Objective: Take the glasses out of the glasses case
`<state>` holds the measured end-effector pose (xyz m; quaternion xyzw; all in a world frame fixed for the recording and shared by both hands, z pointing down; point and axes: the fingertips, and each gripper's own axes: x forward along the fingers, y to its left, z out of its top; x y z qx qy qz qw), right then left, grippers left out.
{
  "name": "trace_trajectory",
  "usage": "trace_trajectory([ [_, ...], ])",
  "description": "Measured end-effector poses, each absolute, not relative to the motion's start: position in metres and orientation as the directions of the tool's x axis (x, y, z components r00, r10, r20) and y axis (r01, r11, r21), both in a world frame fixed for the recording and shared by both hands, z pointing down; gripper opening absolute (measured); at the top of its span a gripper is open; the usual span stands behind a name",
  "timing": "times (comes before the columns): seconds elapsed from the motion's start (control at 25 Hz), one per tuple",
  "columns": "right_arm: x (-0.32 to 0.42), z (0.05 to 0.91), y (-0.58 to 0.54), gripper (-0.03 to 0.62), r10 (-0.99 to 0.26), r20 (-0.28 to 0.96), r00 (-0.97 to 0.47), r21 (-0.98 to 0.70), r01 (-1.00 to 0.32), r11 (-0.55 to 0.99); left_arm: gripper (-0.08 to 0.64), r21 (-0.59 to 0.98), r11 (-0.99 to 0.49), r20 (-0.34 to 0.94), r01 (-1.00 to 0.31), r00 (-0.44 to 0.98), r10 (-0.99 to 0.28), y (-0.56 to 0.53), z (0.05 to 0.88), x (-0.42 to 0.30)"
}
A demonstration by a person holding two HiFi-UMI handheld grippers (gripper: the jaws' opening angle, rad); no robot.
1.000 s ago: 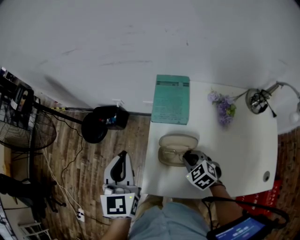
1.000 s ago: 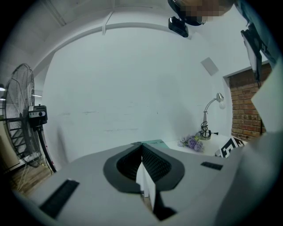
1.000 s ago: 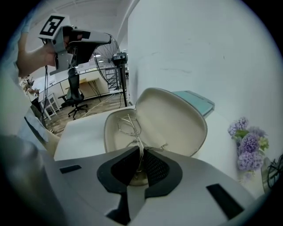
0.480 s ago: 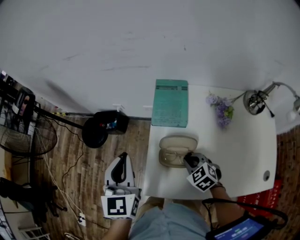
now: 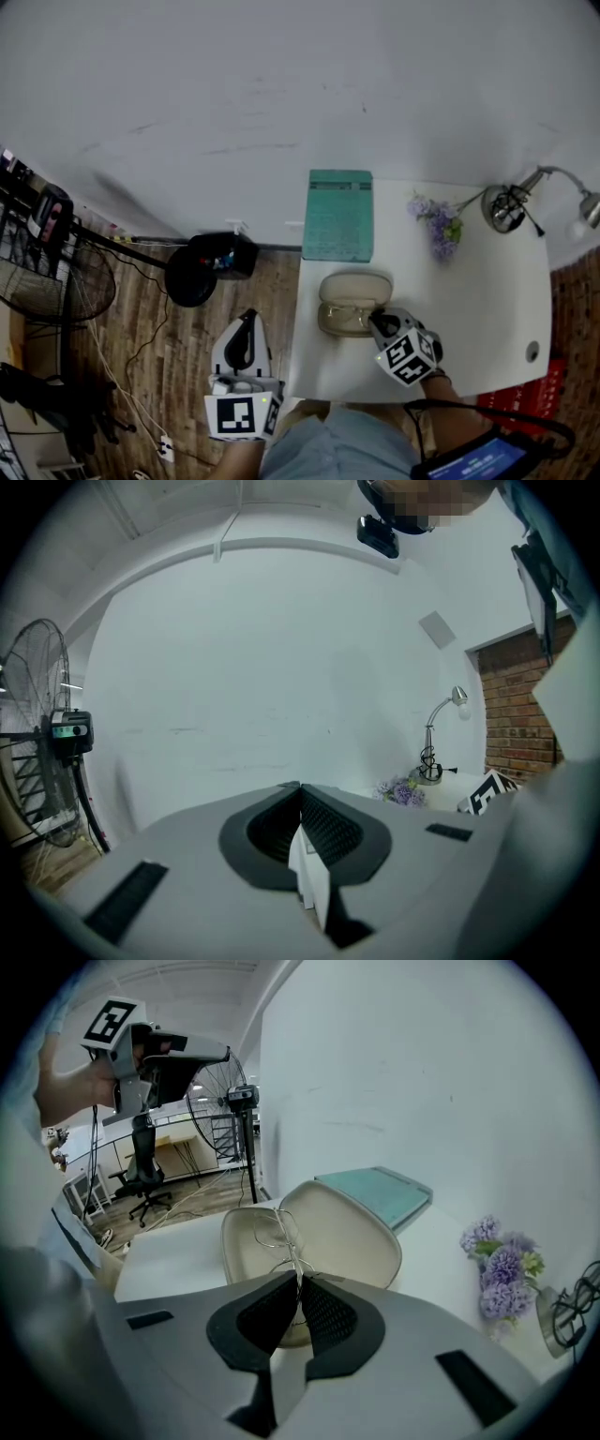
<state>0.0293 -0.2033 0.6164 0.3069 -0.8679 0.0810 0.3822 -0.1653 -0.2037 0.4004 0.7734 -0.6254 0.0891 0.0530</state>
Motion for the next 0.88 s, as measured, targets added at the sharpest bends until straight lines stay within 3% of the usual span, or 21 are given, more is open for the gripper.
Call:
trace_trajectory([
  [0.88,0.049,0.579,-0.221,0.034,-0.591,0.633,-0.501,0.111,-0.696,0.709,0.006,-0.031,-0.26,0.137,-0.965,0.254,-0.958,-0.208,0.378,-0.151],
])
